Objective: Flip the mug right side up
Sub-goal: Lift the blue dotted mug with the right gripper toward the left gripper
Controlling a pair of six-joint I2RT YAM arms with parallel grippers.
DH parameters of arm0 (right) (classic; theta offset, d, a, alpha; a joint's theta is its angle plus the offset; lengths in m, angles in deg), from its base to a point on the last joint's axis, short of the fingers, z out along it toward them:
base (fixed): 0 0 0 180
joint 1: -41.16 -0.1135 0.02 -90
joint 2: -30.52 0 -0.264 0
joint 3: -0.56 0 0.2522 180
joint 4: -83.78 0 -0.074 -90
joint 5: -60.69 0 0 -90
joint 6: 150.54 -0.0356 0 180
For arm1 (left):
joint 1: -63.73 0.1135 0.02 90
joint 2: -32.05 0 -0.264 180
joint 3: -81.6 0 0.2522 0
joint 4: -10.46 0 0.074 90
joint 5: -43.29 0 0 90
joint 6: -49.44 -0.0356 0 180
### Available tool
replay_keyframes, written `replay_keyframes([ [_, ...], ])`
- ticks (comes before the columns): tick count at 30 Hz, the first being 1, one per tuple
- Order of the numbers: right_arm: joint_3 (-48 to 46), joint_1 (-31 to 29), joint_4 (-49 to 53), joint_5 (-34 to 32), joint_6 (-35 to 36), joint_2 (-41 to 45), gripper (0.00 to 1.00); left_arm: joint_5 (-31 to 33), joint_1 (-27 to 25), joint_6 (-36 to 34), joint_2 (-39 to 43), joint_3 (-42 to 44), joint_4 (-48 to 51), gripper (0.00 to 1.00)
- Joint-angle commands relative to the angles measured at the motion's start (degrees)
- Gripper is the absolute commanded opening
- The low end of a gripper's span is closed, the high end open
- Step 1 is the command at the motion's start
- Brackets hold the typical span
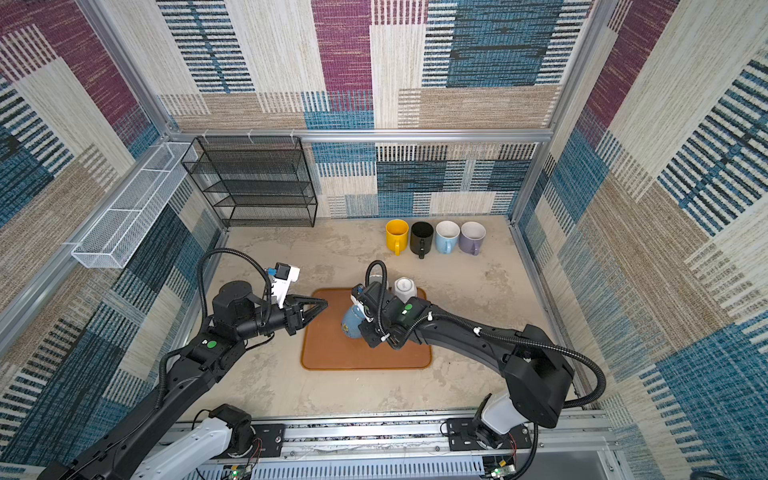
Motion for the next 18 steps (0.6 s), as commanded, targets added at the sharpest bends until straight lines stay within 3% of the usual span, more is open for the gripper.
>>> replay_keyframes([
  [1, -0.48, 1.59, -11.18, 3.34, 0.02, 1.49, 0.0, 0.97, -0.04, 1.29, 0.12, 0.08, -1.39, 0.21],
  [18, 1.35, 8.79, -25.62, 12.44, 0.14, 4.96, 0.0, 0.95, -0.02, 2.55, 0.38, 1.04, -3.59, 0.21],
])
